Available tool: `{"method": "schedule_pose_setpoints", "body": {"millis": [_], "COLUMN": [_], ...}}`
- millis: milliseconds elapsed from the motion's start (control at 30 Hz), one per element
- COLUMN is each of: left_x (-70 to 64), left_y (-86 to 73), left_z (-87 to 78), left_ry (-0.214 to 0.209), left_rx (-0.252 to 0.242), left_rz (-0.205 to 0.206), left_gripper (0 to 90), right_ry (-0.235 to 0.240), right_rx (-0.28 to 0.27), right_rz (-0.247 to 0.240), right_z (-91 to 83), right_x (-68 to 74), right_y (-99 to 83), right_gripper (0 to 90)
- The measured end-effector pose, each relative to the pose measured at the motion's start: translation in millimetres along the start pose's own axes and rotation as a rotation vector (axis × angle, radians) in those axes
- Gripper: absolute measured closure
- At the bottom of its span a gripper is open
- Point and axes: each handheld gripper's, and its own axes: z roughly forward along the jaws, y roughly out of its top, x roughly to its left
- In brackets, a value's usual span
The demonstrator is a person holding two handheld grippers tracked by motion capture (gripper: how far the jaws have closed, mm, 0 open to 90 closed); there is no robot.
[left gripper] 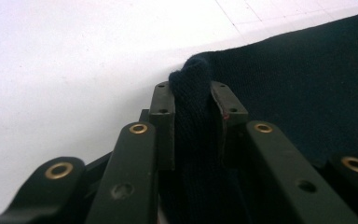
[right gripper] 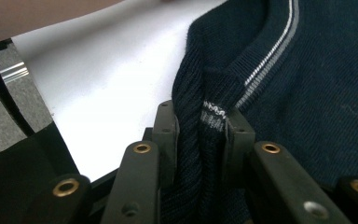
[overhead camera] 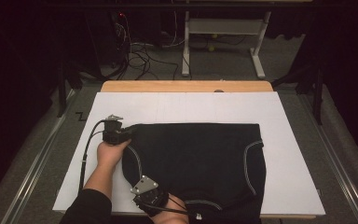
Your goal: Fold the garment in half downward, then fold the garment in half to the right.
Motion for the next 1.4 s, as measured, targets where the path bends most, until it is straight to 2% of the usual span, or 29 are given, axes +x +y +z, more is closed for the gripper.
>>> {"method": "schedule_pose_setpoints", "body": {"millis": [167, 333, 467, 700, 800, 933, 1100, 1400], "left_x": [2.6, -0.5, -1.8, -2.8, -5.0, -8.3, -7.8, -6.8], "left_y": [0.7, 0.7, 0.1, 1.7, 3.6, 5.5, 6.4, 8.7], "left_z": [-0.8, -2.3, -3.9, -8.8, -13.4, -16.3, -15.9, -16.3], "left_ry": [-0.014, 0.002, 0.004, -0.018, -0.021, -0.016, -0.015, -0.014], "left_rx": [-0.003, -0.015, -0.027, -0.083, -0.109, -0.132, -0.138, -0.164], "left_rz": [-0.023, -0.006, -0.015, -0.074, -0.07, -0.07, -0.09, -0.096], "left_gripper": [72.9, 74.3, 74.4, 74.4, 74.5, 74.4, 74.4, 74.5], "right_ry": [0.012, 0.014, 0.015, 0.015, 0.012, 0.019, 0.026, 0.032], "right_rx": [-0.012, -0.039, -0.048, -0.065, -0.077, -0.094, -0.115, -0.137], "right_rz": [-0.003, -0.003, -0.013, -0.035, -0.049, -0.041, -0.043, -0.055], "right_z": [-2.9, -6.7, -8.8, -13.4, -15.5, -16.7, -20.2, -24.5], "right_x": [-2.2, -2.2, -1.7, -2.8, -1.6, -2.3, -5.3, -9.3], "right_y": [1.8, 4.1, 4.5, 5.6, 7.5, 7.3, 8.5, 15.8], "right_gripper": [73.3, 73.4, 73.5, 73.7, 73.6, 73.6, 73.7, 73.8]}}
